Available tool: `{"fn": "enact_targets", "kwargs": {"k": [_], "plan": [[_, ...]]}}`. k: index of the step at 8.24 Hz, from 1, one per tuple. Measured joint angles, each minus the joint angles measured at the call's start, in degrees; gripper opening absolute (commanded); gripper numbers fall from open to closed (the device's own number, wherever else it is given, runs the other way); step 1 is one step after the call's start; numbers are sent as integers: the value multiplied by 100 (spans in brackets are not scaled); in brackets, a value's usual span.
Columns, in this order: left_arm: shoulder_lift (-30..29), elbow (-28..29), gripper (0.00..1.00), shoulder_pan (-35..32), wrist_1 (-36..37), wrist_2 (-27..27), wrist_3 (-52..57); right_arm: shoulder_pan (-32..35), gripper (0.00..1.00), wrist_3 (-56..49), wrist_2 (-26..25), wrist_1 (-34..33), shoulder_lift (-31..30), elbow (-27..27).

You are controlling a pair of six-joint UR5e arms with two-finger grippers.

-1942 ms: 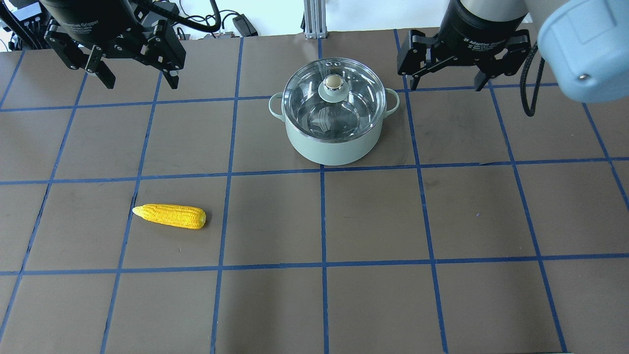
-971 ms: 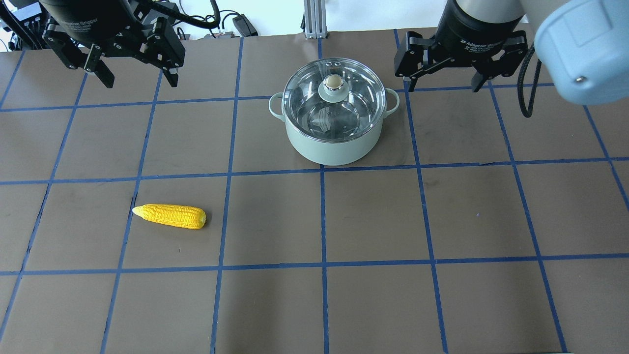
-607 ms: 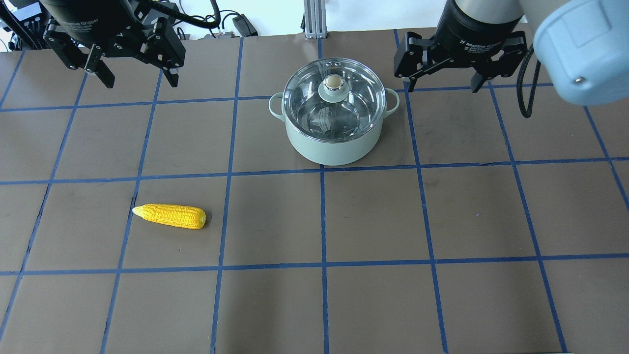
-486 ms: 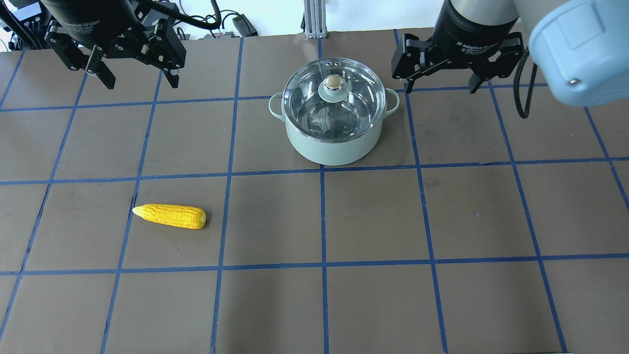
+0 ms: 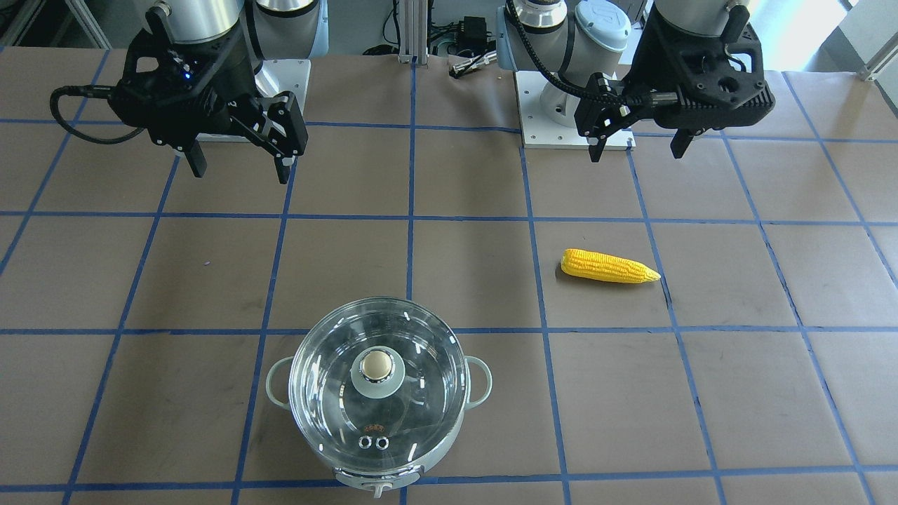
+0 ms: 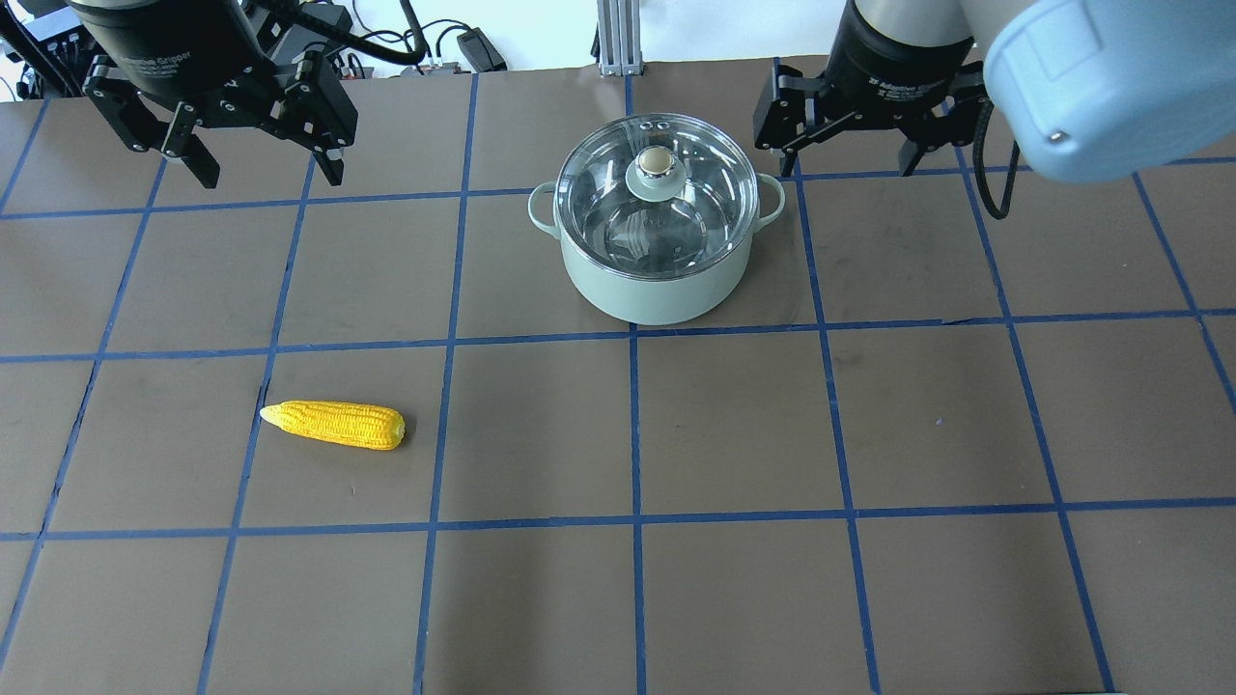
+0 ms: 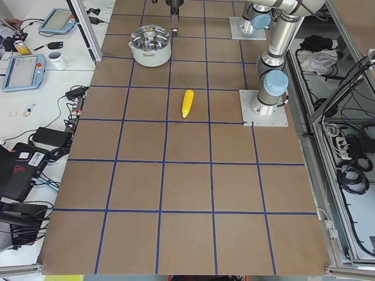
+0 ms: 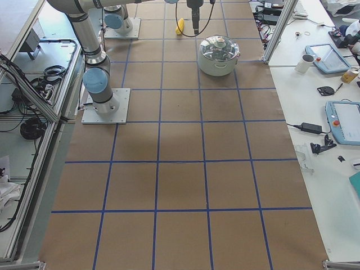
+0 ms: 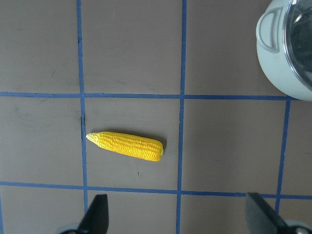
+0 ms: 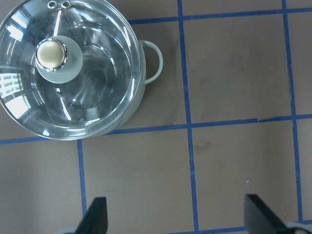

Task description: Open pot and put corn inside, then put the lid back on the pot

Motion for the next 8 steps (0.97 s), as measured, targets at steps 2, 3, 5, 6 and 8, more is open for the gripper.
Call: {"fn": "enact_targets", "kwargs": {"k": [2,3,5,6,8], "plan": [[-7,-13,100,211,27,-25,-48,63,100,99,11,-297,660,-482],[4,-17,100,378,31,-30,-161,259,100,310,13,-708,1164,-674],[24,-18,100,750,33,-35,-667,800,100,844,-116,-1566,2071,-826],[22,-18,100,932,30,-46,-1064,912,100,972,-136,-1840,2327,-848],[-32,-39,100,1110,27,-22,-1833,965,100,926,-175,-2187,2648,-866]]}}
